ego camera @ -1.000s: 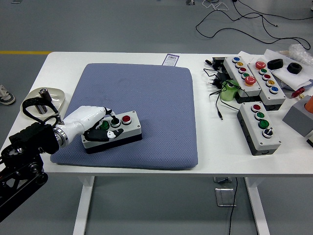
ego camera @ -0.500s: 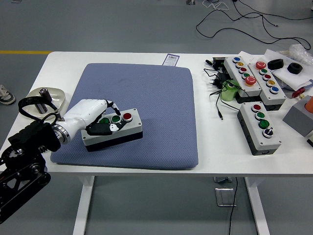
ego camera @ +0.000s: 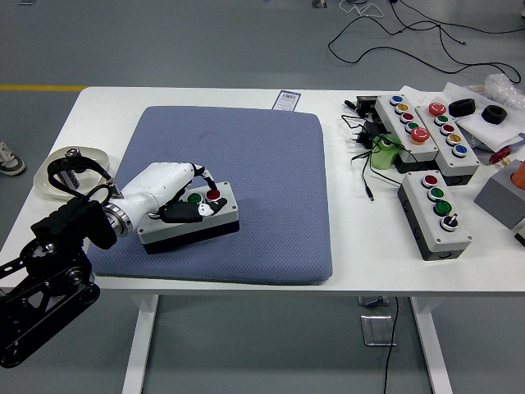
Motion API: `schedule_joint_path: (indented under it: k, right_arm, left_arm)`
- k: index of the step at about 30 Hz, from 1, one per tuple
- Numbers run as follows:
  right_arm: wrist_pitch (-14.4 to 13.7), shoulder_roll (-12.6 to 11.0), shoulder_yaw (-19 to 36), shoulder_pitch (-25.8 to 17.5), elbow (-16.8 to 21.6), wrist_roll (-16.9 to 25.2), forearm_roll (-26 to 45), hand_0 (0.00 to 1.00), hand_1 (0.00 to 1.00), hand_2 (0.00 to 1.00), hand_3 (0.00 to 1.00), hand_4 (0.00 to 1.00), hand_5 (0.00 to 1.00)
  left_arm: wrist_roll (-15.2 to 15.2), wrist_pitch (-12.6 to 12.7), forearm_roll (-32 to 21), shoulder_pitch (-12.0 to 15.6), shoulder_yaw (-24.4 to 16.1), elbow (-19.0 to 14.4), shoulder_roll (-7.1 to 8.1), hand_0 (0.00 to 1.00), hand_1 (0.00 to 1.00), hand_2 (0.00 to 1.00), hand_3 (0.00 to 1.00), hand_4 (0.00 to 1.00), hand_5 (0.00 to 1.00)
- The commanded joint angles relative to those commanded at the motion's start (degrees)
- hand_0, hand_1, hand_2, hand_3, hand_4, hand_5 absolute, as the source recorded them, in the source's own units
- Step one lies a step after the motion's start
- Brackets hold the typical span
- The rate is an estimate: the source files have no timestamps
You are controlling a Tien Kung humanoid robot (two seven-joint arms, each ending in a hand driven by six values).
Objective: Pick up the button,place it on the desk,press the button,press the button
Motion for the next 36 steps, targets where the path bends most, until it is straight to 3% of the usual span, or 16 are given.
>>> schedule_joint_path:
  k: [13, 17, 21, 23, 24, 27, 29, 30, 35, 36]
  right_arm:
    - [0.01, -0.07, 0.48, 0.07, 0.0, 0.07, -0.59, 0.673, 0.658, 0.674, 0.624, 0.31, 0.173]
    - [0.0, -0.07, 0.55, 0.11, 0.0, 0.06, -0.62, 0.673, 0.658, 0.674, 0.624, 0.31, 0.173]
    - [-0.02, -0.09, 0.59, 0.11, 0.0, 0.06, -0.62, 0.673, 0.658, 0.674, 0.624, 0.31, 0.173]
    - [-0.02, -0.09, 0.61, 0.09, 0.0, 0.06, -0.65, 0.673, 0.658, 0.674, 0.624, 0.31, 0.173]
    - [-0.02, -0.09, 0.62, 0.08, 0.0, 0.06, -0.65, 0.673, 0.658, 0.674, 0.624, 0.31, 0.173]
    - [-0.04, -0.1, 0.59, 0.07, 0.0, 0.07, -0.59, 0.673, 0.658, 0.674, 0.624, 0.31, 0.173]
    - [-0.05, -0.1, 0.63, 0.04, 0.0, 0.08, -0.59, 0.673, 0.658, 0.674, 0.624, 0.31, 0.173]
    - [-0.05, -0.1, 0.69, 0.03, 0.0, 0.08, -0.68, 0.673, 0.658, 0.674, 0.624, 0.31, 0.173]
    - [-0.04, -0.09, 1.08, -0.05, 0.0, 0.12, -1.07, 0.673, 0.658, 0.674, 0.624, 0.31, 0.173]
    - [-0.03, -0.09, 1.12, -0.05, 0.0, 0.13, -1.13, 0.673, 0.658, 0.674, 0.624, 0.31, 0.173]
  left_arm:
    - [1.29, -4.48, 0.06, -0.15, 0.92, 2.04, -0.08, 0.002, 0.002, 0.002, 0.635, 0.702, 0.834]
    - [1.59, -3.29, 0.62, -0.05, 0.78, 1.6, 0.02, 0.002, 0.002, 0.002, 0.635, 0.702, 0.834]
    - [1.4, 0.0, 1.22, 0.43, -0.85, 0.12, 0.02, 0.002, 0.002, 0.002, 0.64, 0.703, 0.84]
    - [2.28, 2.89, 1.42, 0.96, -2.24, -0.94, -0.22, 0.002, 0.002, 0.002, 0.64, 0.703, 0.84]
    - [2.61, 4.47, 1.54, 1.3, -3.16, -1.43, -0.43, 0.005, 0.002, 0.002, 0.672, 0.695, 0.953]
    - [3.38, 9.01, 0.7, 2.54, -6.3, -2.56, -1.3, 0.005, 0.002, 0.002, 0.672, 0.695, 0.953]
    - [3.6, 12.47, -1.11, 3.56, -9.06, -3.04, -2.23, 0.005, 0.002, 0.002, 0.672, 0.695, 0.953]
    - [3.52, 14.35, -2.54, 4.13, -10.56, -3.19, -2.77, 0.018, 0.058, 0.12, 0.746, 0.712, 0.998]
    - [0.42, 21.65, -11.42, 6.7, -16.19, -2.41, -4.97, 0.018, 0.058, 0.12, 0.746, 0.712, 0.998]
    - [-0.13, 21.87, -12.81, 7.01, -16.78, -2.17, -5.22, 0.432, 0.613, 0.651, 0.874, 0.693, 0.998]
